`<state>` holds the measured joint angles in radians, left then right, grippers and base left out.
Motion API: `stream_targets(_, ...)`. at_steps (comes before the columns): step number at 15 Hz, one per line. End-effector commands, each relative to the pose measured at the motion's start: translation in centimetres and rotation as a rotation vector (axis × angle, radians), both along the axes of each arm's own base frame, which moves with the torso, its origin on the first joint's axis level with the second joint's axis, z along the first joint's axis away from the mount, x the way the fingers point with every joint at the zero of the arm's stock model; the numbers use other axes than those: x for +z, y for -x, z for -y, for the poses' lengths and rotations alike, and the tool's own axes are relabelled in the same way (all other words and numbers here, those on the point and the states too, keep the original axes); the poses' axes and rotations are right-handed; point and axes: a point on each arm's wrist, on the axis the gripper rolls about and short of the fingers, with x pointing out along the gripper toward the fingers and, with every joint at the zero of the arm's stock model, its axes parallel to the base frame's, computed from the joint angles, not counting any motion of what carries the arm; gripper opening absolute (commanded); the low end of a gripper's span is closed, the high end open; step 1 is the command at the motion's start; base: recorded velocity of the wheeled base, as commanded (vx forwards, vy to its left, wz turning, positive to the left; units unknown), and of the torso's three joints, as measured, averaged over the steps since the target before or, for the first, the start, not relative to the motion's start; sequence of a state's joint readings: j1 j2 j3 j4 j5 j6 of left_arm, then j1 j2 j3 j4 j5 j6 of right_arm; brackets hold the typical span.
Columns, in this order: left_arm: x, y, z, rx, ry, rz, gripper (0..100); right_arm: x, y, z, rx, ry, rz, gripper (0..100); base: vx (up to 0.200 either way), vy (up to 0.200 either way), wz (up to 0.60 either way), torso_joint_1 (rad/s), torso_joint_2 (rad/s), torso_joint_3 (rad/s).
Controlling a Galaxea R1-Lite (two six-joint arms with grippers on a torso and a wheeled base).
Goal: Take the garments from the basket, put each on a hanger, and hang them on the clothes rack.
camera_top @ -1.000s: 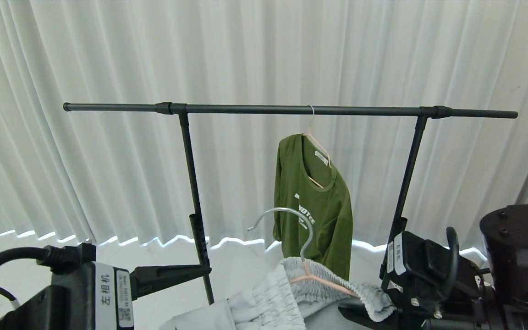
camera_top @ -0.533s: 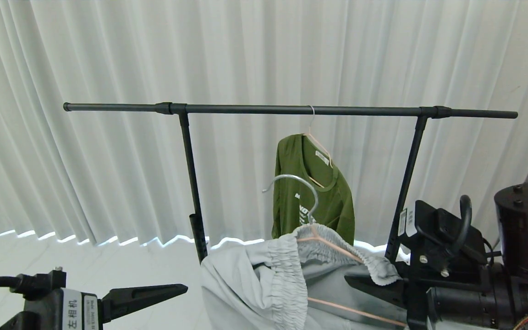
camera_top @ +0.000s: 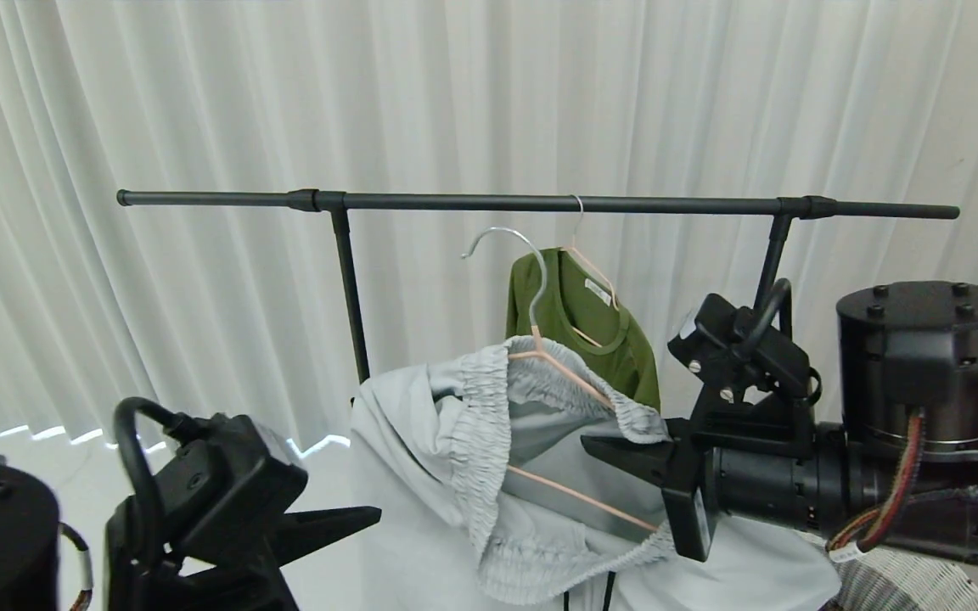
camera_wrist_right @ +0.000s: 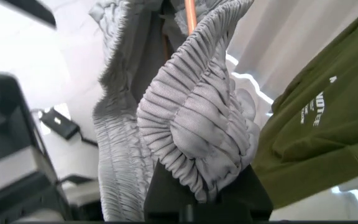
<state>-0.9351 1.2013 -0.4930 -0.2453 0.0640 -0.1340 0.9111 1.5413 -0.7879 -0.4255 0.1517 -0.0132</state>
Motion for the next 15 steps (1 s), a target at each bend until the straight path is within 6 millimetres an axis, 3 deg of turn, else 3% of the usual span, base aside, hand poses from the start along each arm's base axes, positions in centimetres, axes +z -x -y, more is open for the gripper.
stream_targets(1,-0.9,-1.2,1.5,0.037,-0.048,-0.045,100,-0.4,-0.1,-1.3,0.016,0.006,-0.012,0,0.000,0.000,0.00,0.000,0.00,0.000)
stream_targets(6,-1.9,-3.1,3.2,0.276,0.018,-0.178,100,-0.1,0.4,-1.6,0.035,-0.007,-0.005,0,0.000,0.000,0.00,0.000,0.00,0.000)
stream_targets(13,-3.3,-4.1,3.1,0.370,-0.051,-0.177,100,-0.1,1.0,-1.8,0.057,-0.009,-0.003,0,0.000,0.000,0.00,0.000,0.00,0.000)
stream_targets(14,-3.3,-4.1,3.1,0.368,-0.052,-0.176,0,-0.1,0.9,-1.8,0.054,-0.009,-0.003,0,0.000,0.000,0.00,0.000,0.00,0.000)
stream_targets(15,-3.5,-3.9,2.9,0.364,-0.067,-0.172,0,-0.1,0.9,-1.7,0.045,-0.008,-0.001,0,0.000,0.000,0.00,0.000,0.00,0.000)
